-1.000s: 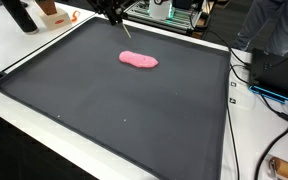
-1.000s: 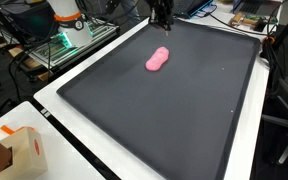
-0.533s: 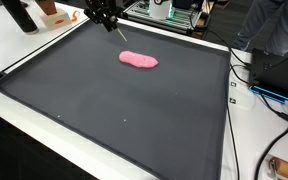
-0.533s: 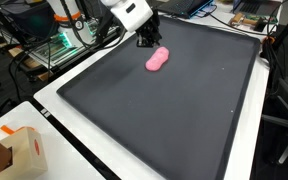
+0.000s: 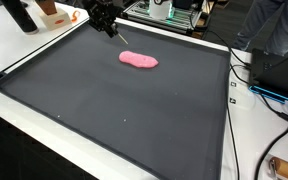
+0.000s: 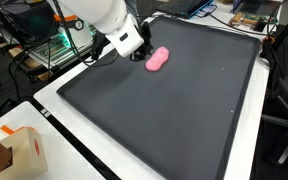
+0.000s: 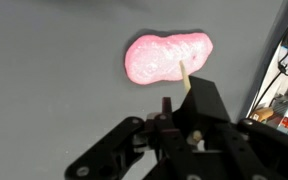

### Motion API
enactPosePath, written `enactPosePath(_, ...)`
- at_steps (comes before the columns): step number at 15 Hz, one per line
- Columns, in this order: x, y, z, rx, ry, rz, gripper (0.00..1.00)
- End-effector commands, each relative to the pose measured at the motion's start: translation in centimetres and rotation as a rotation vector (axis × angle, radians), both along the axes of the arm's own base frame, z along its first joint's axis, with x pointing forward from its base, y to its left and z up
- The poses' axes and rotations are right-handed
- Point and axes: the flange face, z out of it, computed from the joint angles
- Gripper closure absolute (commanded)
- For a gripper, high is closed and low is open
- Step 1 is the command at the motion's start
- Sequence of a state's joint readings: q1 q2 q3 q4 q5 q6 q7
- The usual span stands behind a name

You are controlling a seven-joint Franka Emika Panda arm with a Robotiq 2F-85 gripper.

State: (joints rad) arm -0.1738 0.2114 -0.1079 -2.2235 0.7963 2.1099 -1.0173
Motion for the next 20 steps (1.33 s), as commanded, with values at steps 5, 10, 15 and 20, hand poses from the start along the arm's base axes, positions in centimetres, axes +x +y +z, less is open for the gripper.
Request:
enactPosePath(5,0.3,-1.7,-2.7,0.035,0.024,-0.002,0.94)
enactPosePath(10,0.5,-1.9,-3.1,0.030,0.035,-0.014,0.94)
enactPosePath(15,0.8,-1.4,-2.4,0.005,0.032,-0.006,0.94)
enactPosePath(20,1.0,-0.6,-1.3,-0.017,0.031,0.011,0.94)
